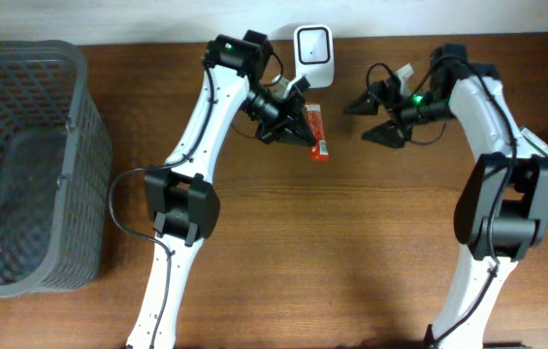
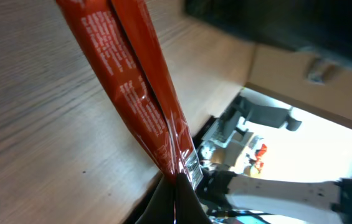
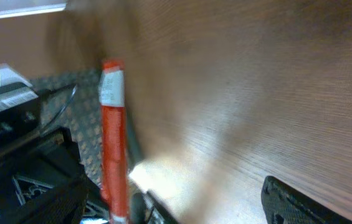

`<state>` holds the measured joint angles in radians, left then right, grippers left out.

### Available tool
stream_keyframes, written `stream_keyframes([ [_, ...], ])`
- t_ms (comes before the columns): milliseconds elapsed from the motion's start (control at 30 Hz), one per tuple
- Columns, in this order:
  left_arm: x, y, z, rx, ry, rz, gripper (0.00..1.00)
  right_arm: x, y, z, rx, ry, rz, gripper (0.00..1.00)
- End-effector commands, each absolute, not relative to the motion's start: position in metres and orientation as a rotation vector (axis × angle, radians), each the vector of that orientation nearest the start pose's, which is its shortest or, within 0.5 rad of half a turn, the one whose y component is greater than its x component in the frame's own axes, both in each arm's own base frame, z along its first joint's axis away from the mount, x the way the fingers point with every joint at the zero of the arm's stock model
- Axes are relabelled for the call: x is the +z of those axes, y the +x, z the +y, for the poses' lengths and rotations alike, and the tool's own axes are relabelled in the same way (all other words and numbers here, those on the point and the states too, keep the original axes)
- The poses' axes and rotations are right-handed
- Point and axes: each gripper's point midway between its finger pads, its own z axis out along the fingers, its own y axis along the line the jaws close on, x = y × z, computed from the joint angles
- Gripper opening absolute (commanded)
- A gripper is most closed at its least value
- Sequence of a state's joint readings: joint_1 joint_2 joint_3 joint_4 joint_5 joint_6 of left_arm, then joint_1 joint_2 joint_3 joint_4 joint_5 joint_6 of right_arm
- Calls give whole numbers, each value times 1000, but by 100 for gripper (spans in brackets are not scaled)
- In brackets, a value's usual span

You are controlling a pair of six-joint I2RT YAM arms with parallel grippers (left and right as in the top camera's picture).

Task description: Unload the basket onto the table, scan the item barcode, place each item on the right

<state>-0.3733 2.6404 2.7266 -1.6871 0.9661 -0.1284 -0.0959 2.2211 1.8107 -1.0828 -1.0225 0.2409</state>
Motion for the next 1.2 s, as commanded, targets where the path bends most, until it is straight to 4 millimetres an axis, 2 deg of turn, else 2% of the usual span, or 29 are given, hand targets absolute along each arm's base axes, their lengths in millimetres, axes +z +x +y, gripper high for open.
stream_keyframes([
  [0, 178, 398, -314, -1697, 377, 2905, 0, 125, 439, 125, 1908, 381, 2545, 80],
  [67, 188, 396, -318, -1798, 380, 2854, 0, 124, 434, 136, 2042, 352, 2459, 80],
  [133, 192, 396, -320, -1833, 385, 2831, 0, 133, 434, 146, 2190, 310, 2349, 80],
  [200, 200, 395, -323, -1910, 380, 2792, 0, 136, 437, 152, 2219, 312, 2345, 80],
  [267, 199, 395, -322, -1898, 382, 2798, 0, 139, 441, 154, 2246, 323, 2339, 79],
  [333, 199, 395, -323, -1900, 381, 2797, 0, 139, 442, 154, 2251, 339, 2343, 75],
  [400, 199, 395, -323, -1901, 381, 2797, 0, 138, 442, 154, 2244, 347, 2351, 64],
  [533, 200, 395, -323, -1910, 380, 2792, 0, 132, 444, 154, 2199, 378, 2385, 64],
  [600, 207, 394, -325, -1976, 373, 2757, 0, 110, 450, 150, 2045, 556, 2509, 64],
  [633, 212, 394, -326, -2023, 369, 2730, 0, 99, 453, 146, 1958, 645, 2561, 65],
  [700, 214, 393, -327, -2033, 368, 2725, 0, 73, 461, 135, 1728, 796, 2646, 78],
  [800, 213, 394, -327, -2032, 367, 2725, 0, 69, 461, 132, 1694, 850, 2661, 85],
  [833, 214, 394, -327, -2032, 369, 2724, 0, 69, 461, 129, 1695, 885, 2661, 93],
  [867, 214, 395, -326, -2033, 365, 2722, 0, 68, 461, 123, 1700, 936, 2655, 96],
  [900, 216, 397, -323, -2050, 353, 2709, 0, 74, 461, 119, 1753, 943, 2627, 99],
  [967, 225, 401, -321, -2118, 344, 2646, 0, 94, 459, 118, 1945, 909, 2545, 99],
  [1000, 235, 404, -322, -2197, 354, 2566, 0, 107, 456, 122, 2062, 863, 2499, 100],
  [1033, 248, 406, -324, -2289, 384, 2461, 0, 110, 455, 127, 2089, 842, 2498, 95],
  [1167, 252, 406, -325, -2313, 400, 2430, 0, 136, 451, 154, 2288, 683, 2442, 92],
])
